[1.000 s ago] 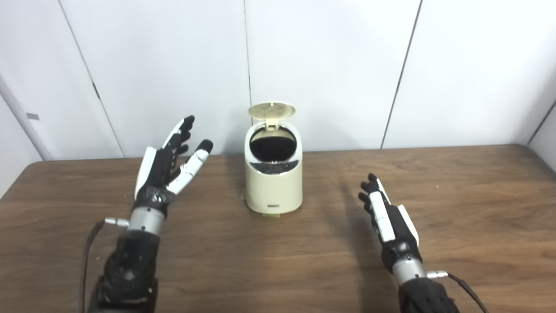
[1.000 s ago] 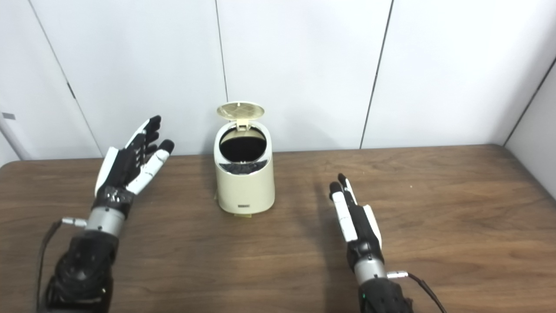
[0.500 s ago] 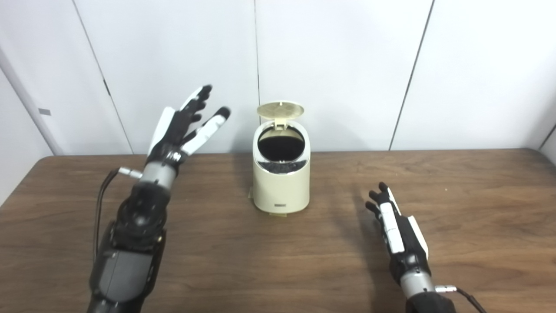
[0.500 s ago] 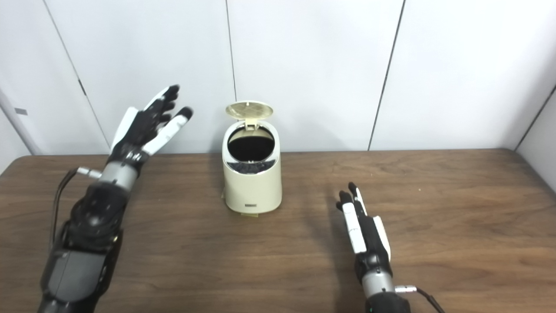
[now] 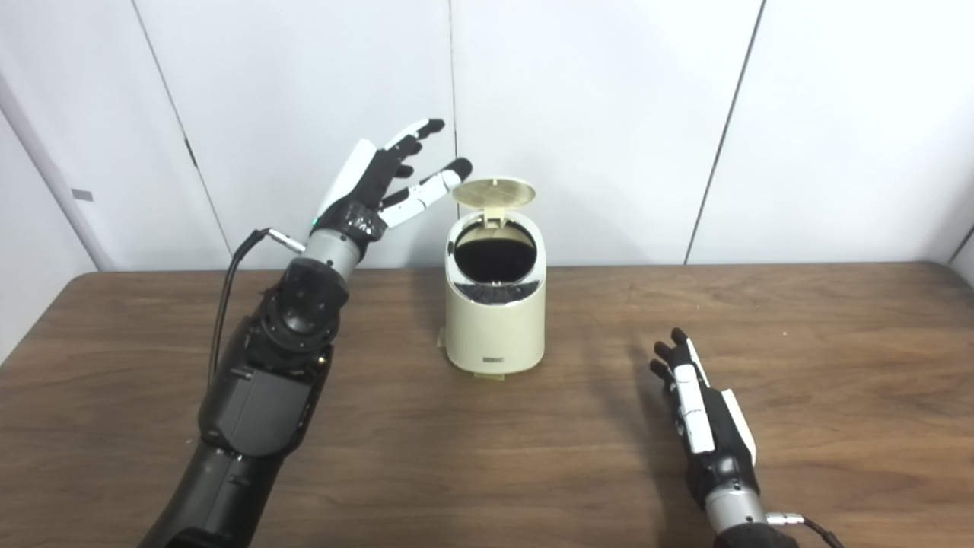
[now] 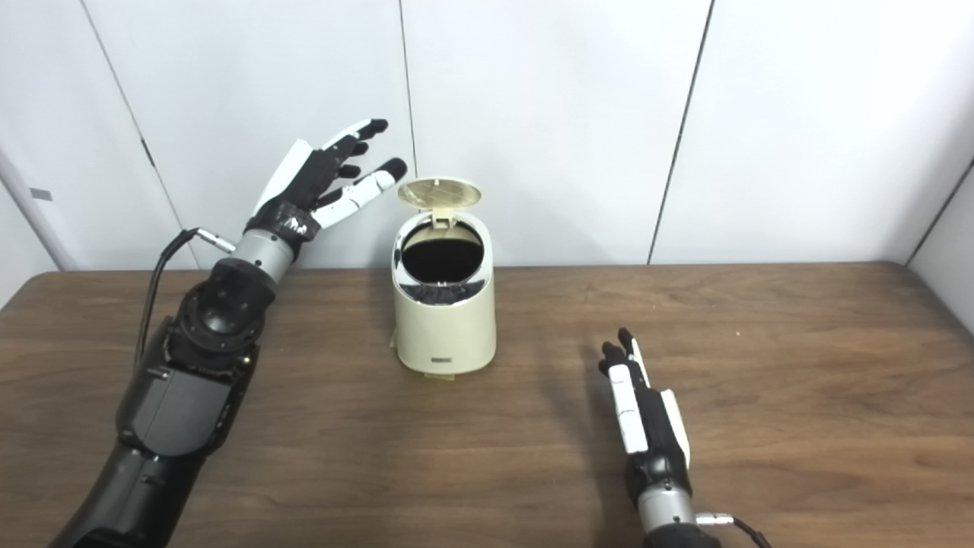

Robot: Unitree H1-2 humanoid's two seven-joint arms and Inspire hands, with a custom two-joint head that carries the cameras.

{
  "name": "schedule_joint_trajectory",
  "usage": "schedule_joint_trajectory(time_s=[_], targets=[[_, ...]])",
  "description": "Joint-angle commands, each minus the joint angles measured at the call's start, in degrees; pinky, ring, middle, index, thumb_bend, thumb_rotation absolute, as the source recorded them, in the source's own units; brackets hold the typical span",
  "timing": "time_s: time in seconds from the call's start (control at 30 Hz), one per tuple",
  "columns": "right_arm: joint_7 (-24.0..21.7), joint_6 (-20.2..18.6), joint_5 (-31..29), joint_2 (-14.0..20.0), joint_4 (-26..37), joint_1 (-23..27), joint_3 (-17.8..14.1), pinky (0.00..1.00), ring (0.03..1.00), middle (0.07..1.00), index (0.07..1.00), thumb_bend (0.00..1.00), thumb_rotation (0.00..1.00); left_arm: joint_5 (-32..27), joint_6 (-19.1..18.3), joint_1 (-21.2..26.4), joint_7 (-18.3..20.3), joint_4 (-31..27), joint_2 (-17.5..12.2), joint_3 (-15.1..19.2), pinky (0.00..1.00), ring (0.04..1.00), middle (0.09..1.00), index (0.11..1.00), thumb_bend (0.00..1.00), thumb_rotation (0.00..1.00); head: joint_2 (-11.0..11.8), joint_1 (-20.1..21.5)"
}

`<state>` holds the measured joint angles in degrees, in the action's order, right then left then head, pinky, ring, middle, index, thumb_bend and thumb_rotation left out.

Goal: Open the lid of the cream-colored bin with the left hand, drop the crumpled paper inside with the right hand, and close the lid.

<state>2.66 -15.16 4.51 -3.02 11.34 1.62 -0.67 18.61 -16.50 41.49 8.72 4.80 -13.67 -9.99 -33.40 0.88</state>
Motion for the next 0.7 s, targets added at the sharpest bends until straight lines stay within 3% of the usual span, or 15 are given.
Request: schedule_joint_trajectory(time_s=[0.0, 0.2, 0.37, 0.67], targets=[[0.02, 1.87, 0.39, -0.01, -0.09, 0.57, 0.74, 1.0, 0.935, 0.942, 1.0, 0.56, 1.0, 0.45, 0.81, 4.69, 0.68, -0.53, 0.02, -0.46, 0.86, 0.927, 0.945, 0.945, 0.67, 0.73, 0.01, 0.1], [0.48, 2.18, 1.18, -0.2, -0.38, 0.54, 1.28, 1.0, 0.926, 0.94, 1.0, 0.57, 1.0, 2.62, -0.25, 5.95, 2.3, -0.54, -0.49, -2.66, 0.84, 0.915, 0.912, 0.865, 0.66, 0.7, 0.09, 0.3], [0.4, 1.05, 0.96, -0.64, -0.06, 0.52, 1.49, 0.99, 0.95, 0.948, 1.0, 0.59, 1.0, 7.77, 1.99, 6.2, 2.59, -0.34, -2.16, -5.97, 0.83, 0.922, 0.895, 0.74, 0.66, 0.71, 0.24, 0.56], [0.49, -0.02, 3.93, 0.41, 0.38, 0.63, 3.05, 0.96, 0.963, 0.936, 1.0, 0.62, 1.0, 10.26, 3.24, 5.69, 4.52, 0.11, -3.2, -7.56, 0.9, 0.992, 0.937, 0.709, 0.68, 0.69, 0.0, 1.18]])
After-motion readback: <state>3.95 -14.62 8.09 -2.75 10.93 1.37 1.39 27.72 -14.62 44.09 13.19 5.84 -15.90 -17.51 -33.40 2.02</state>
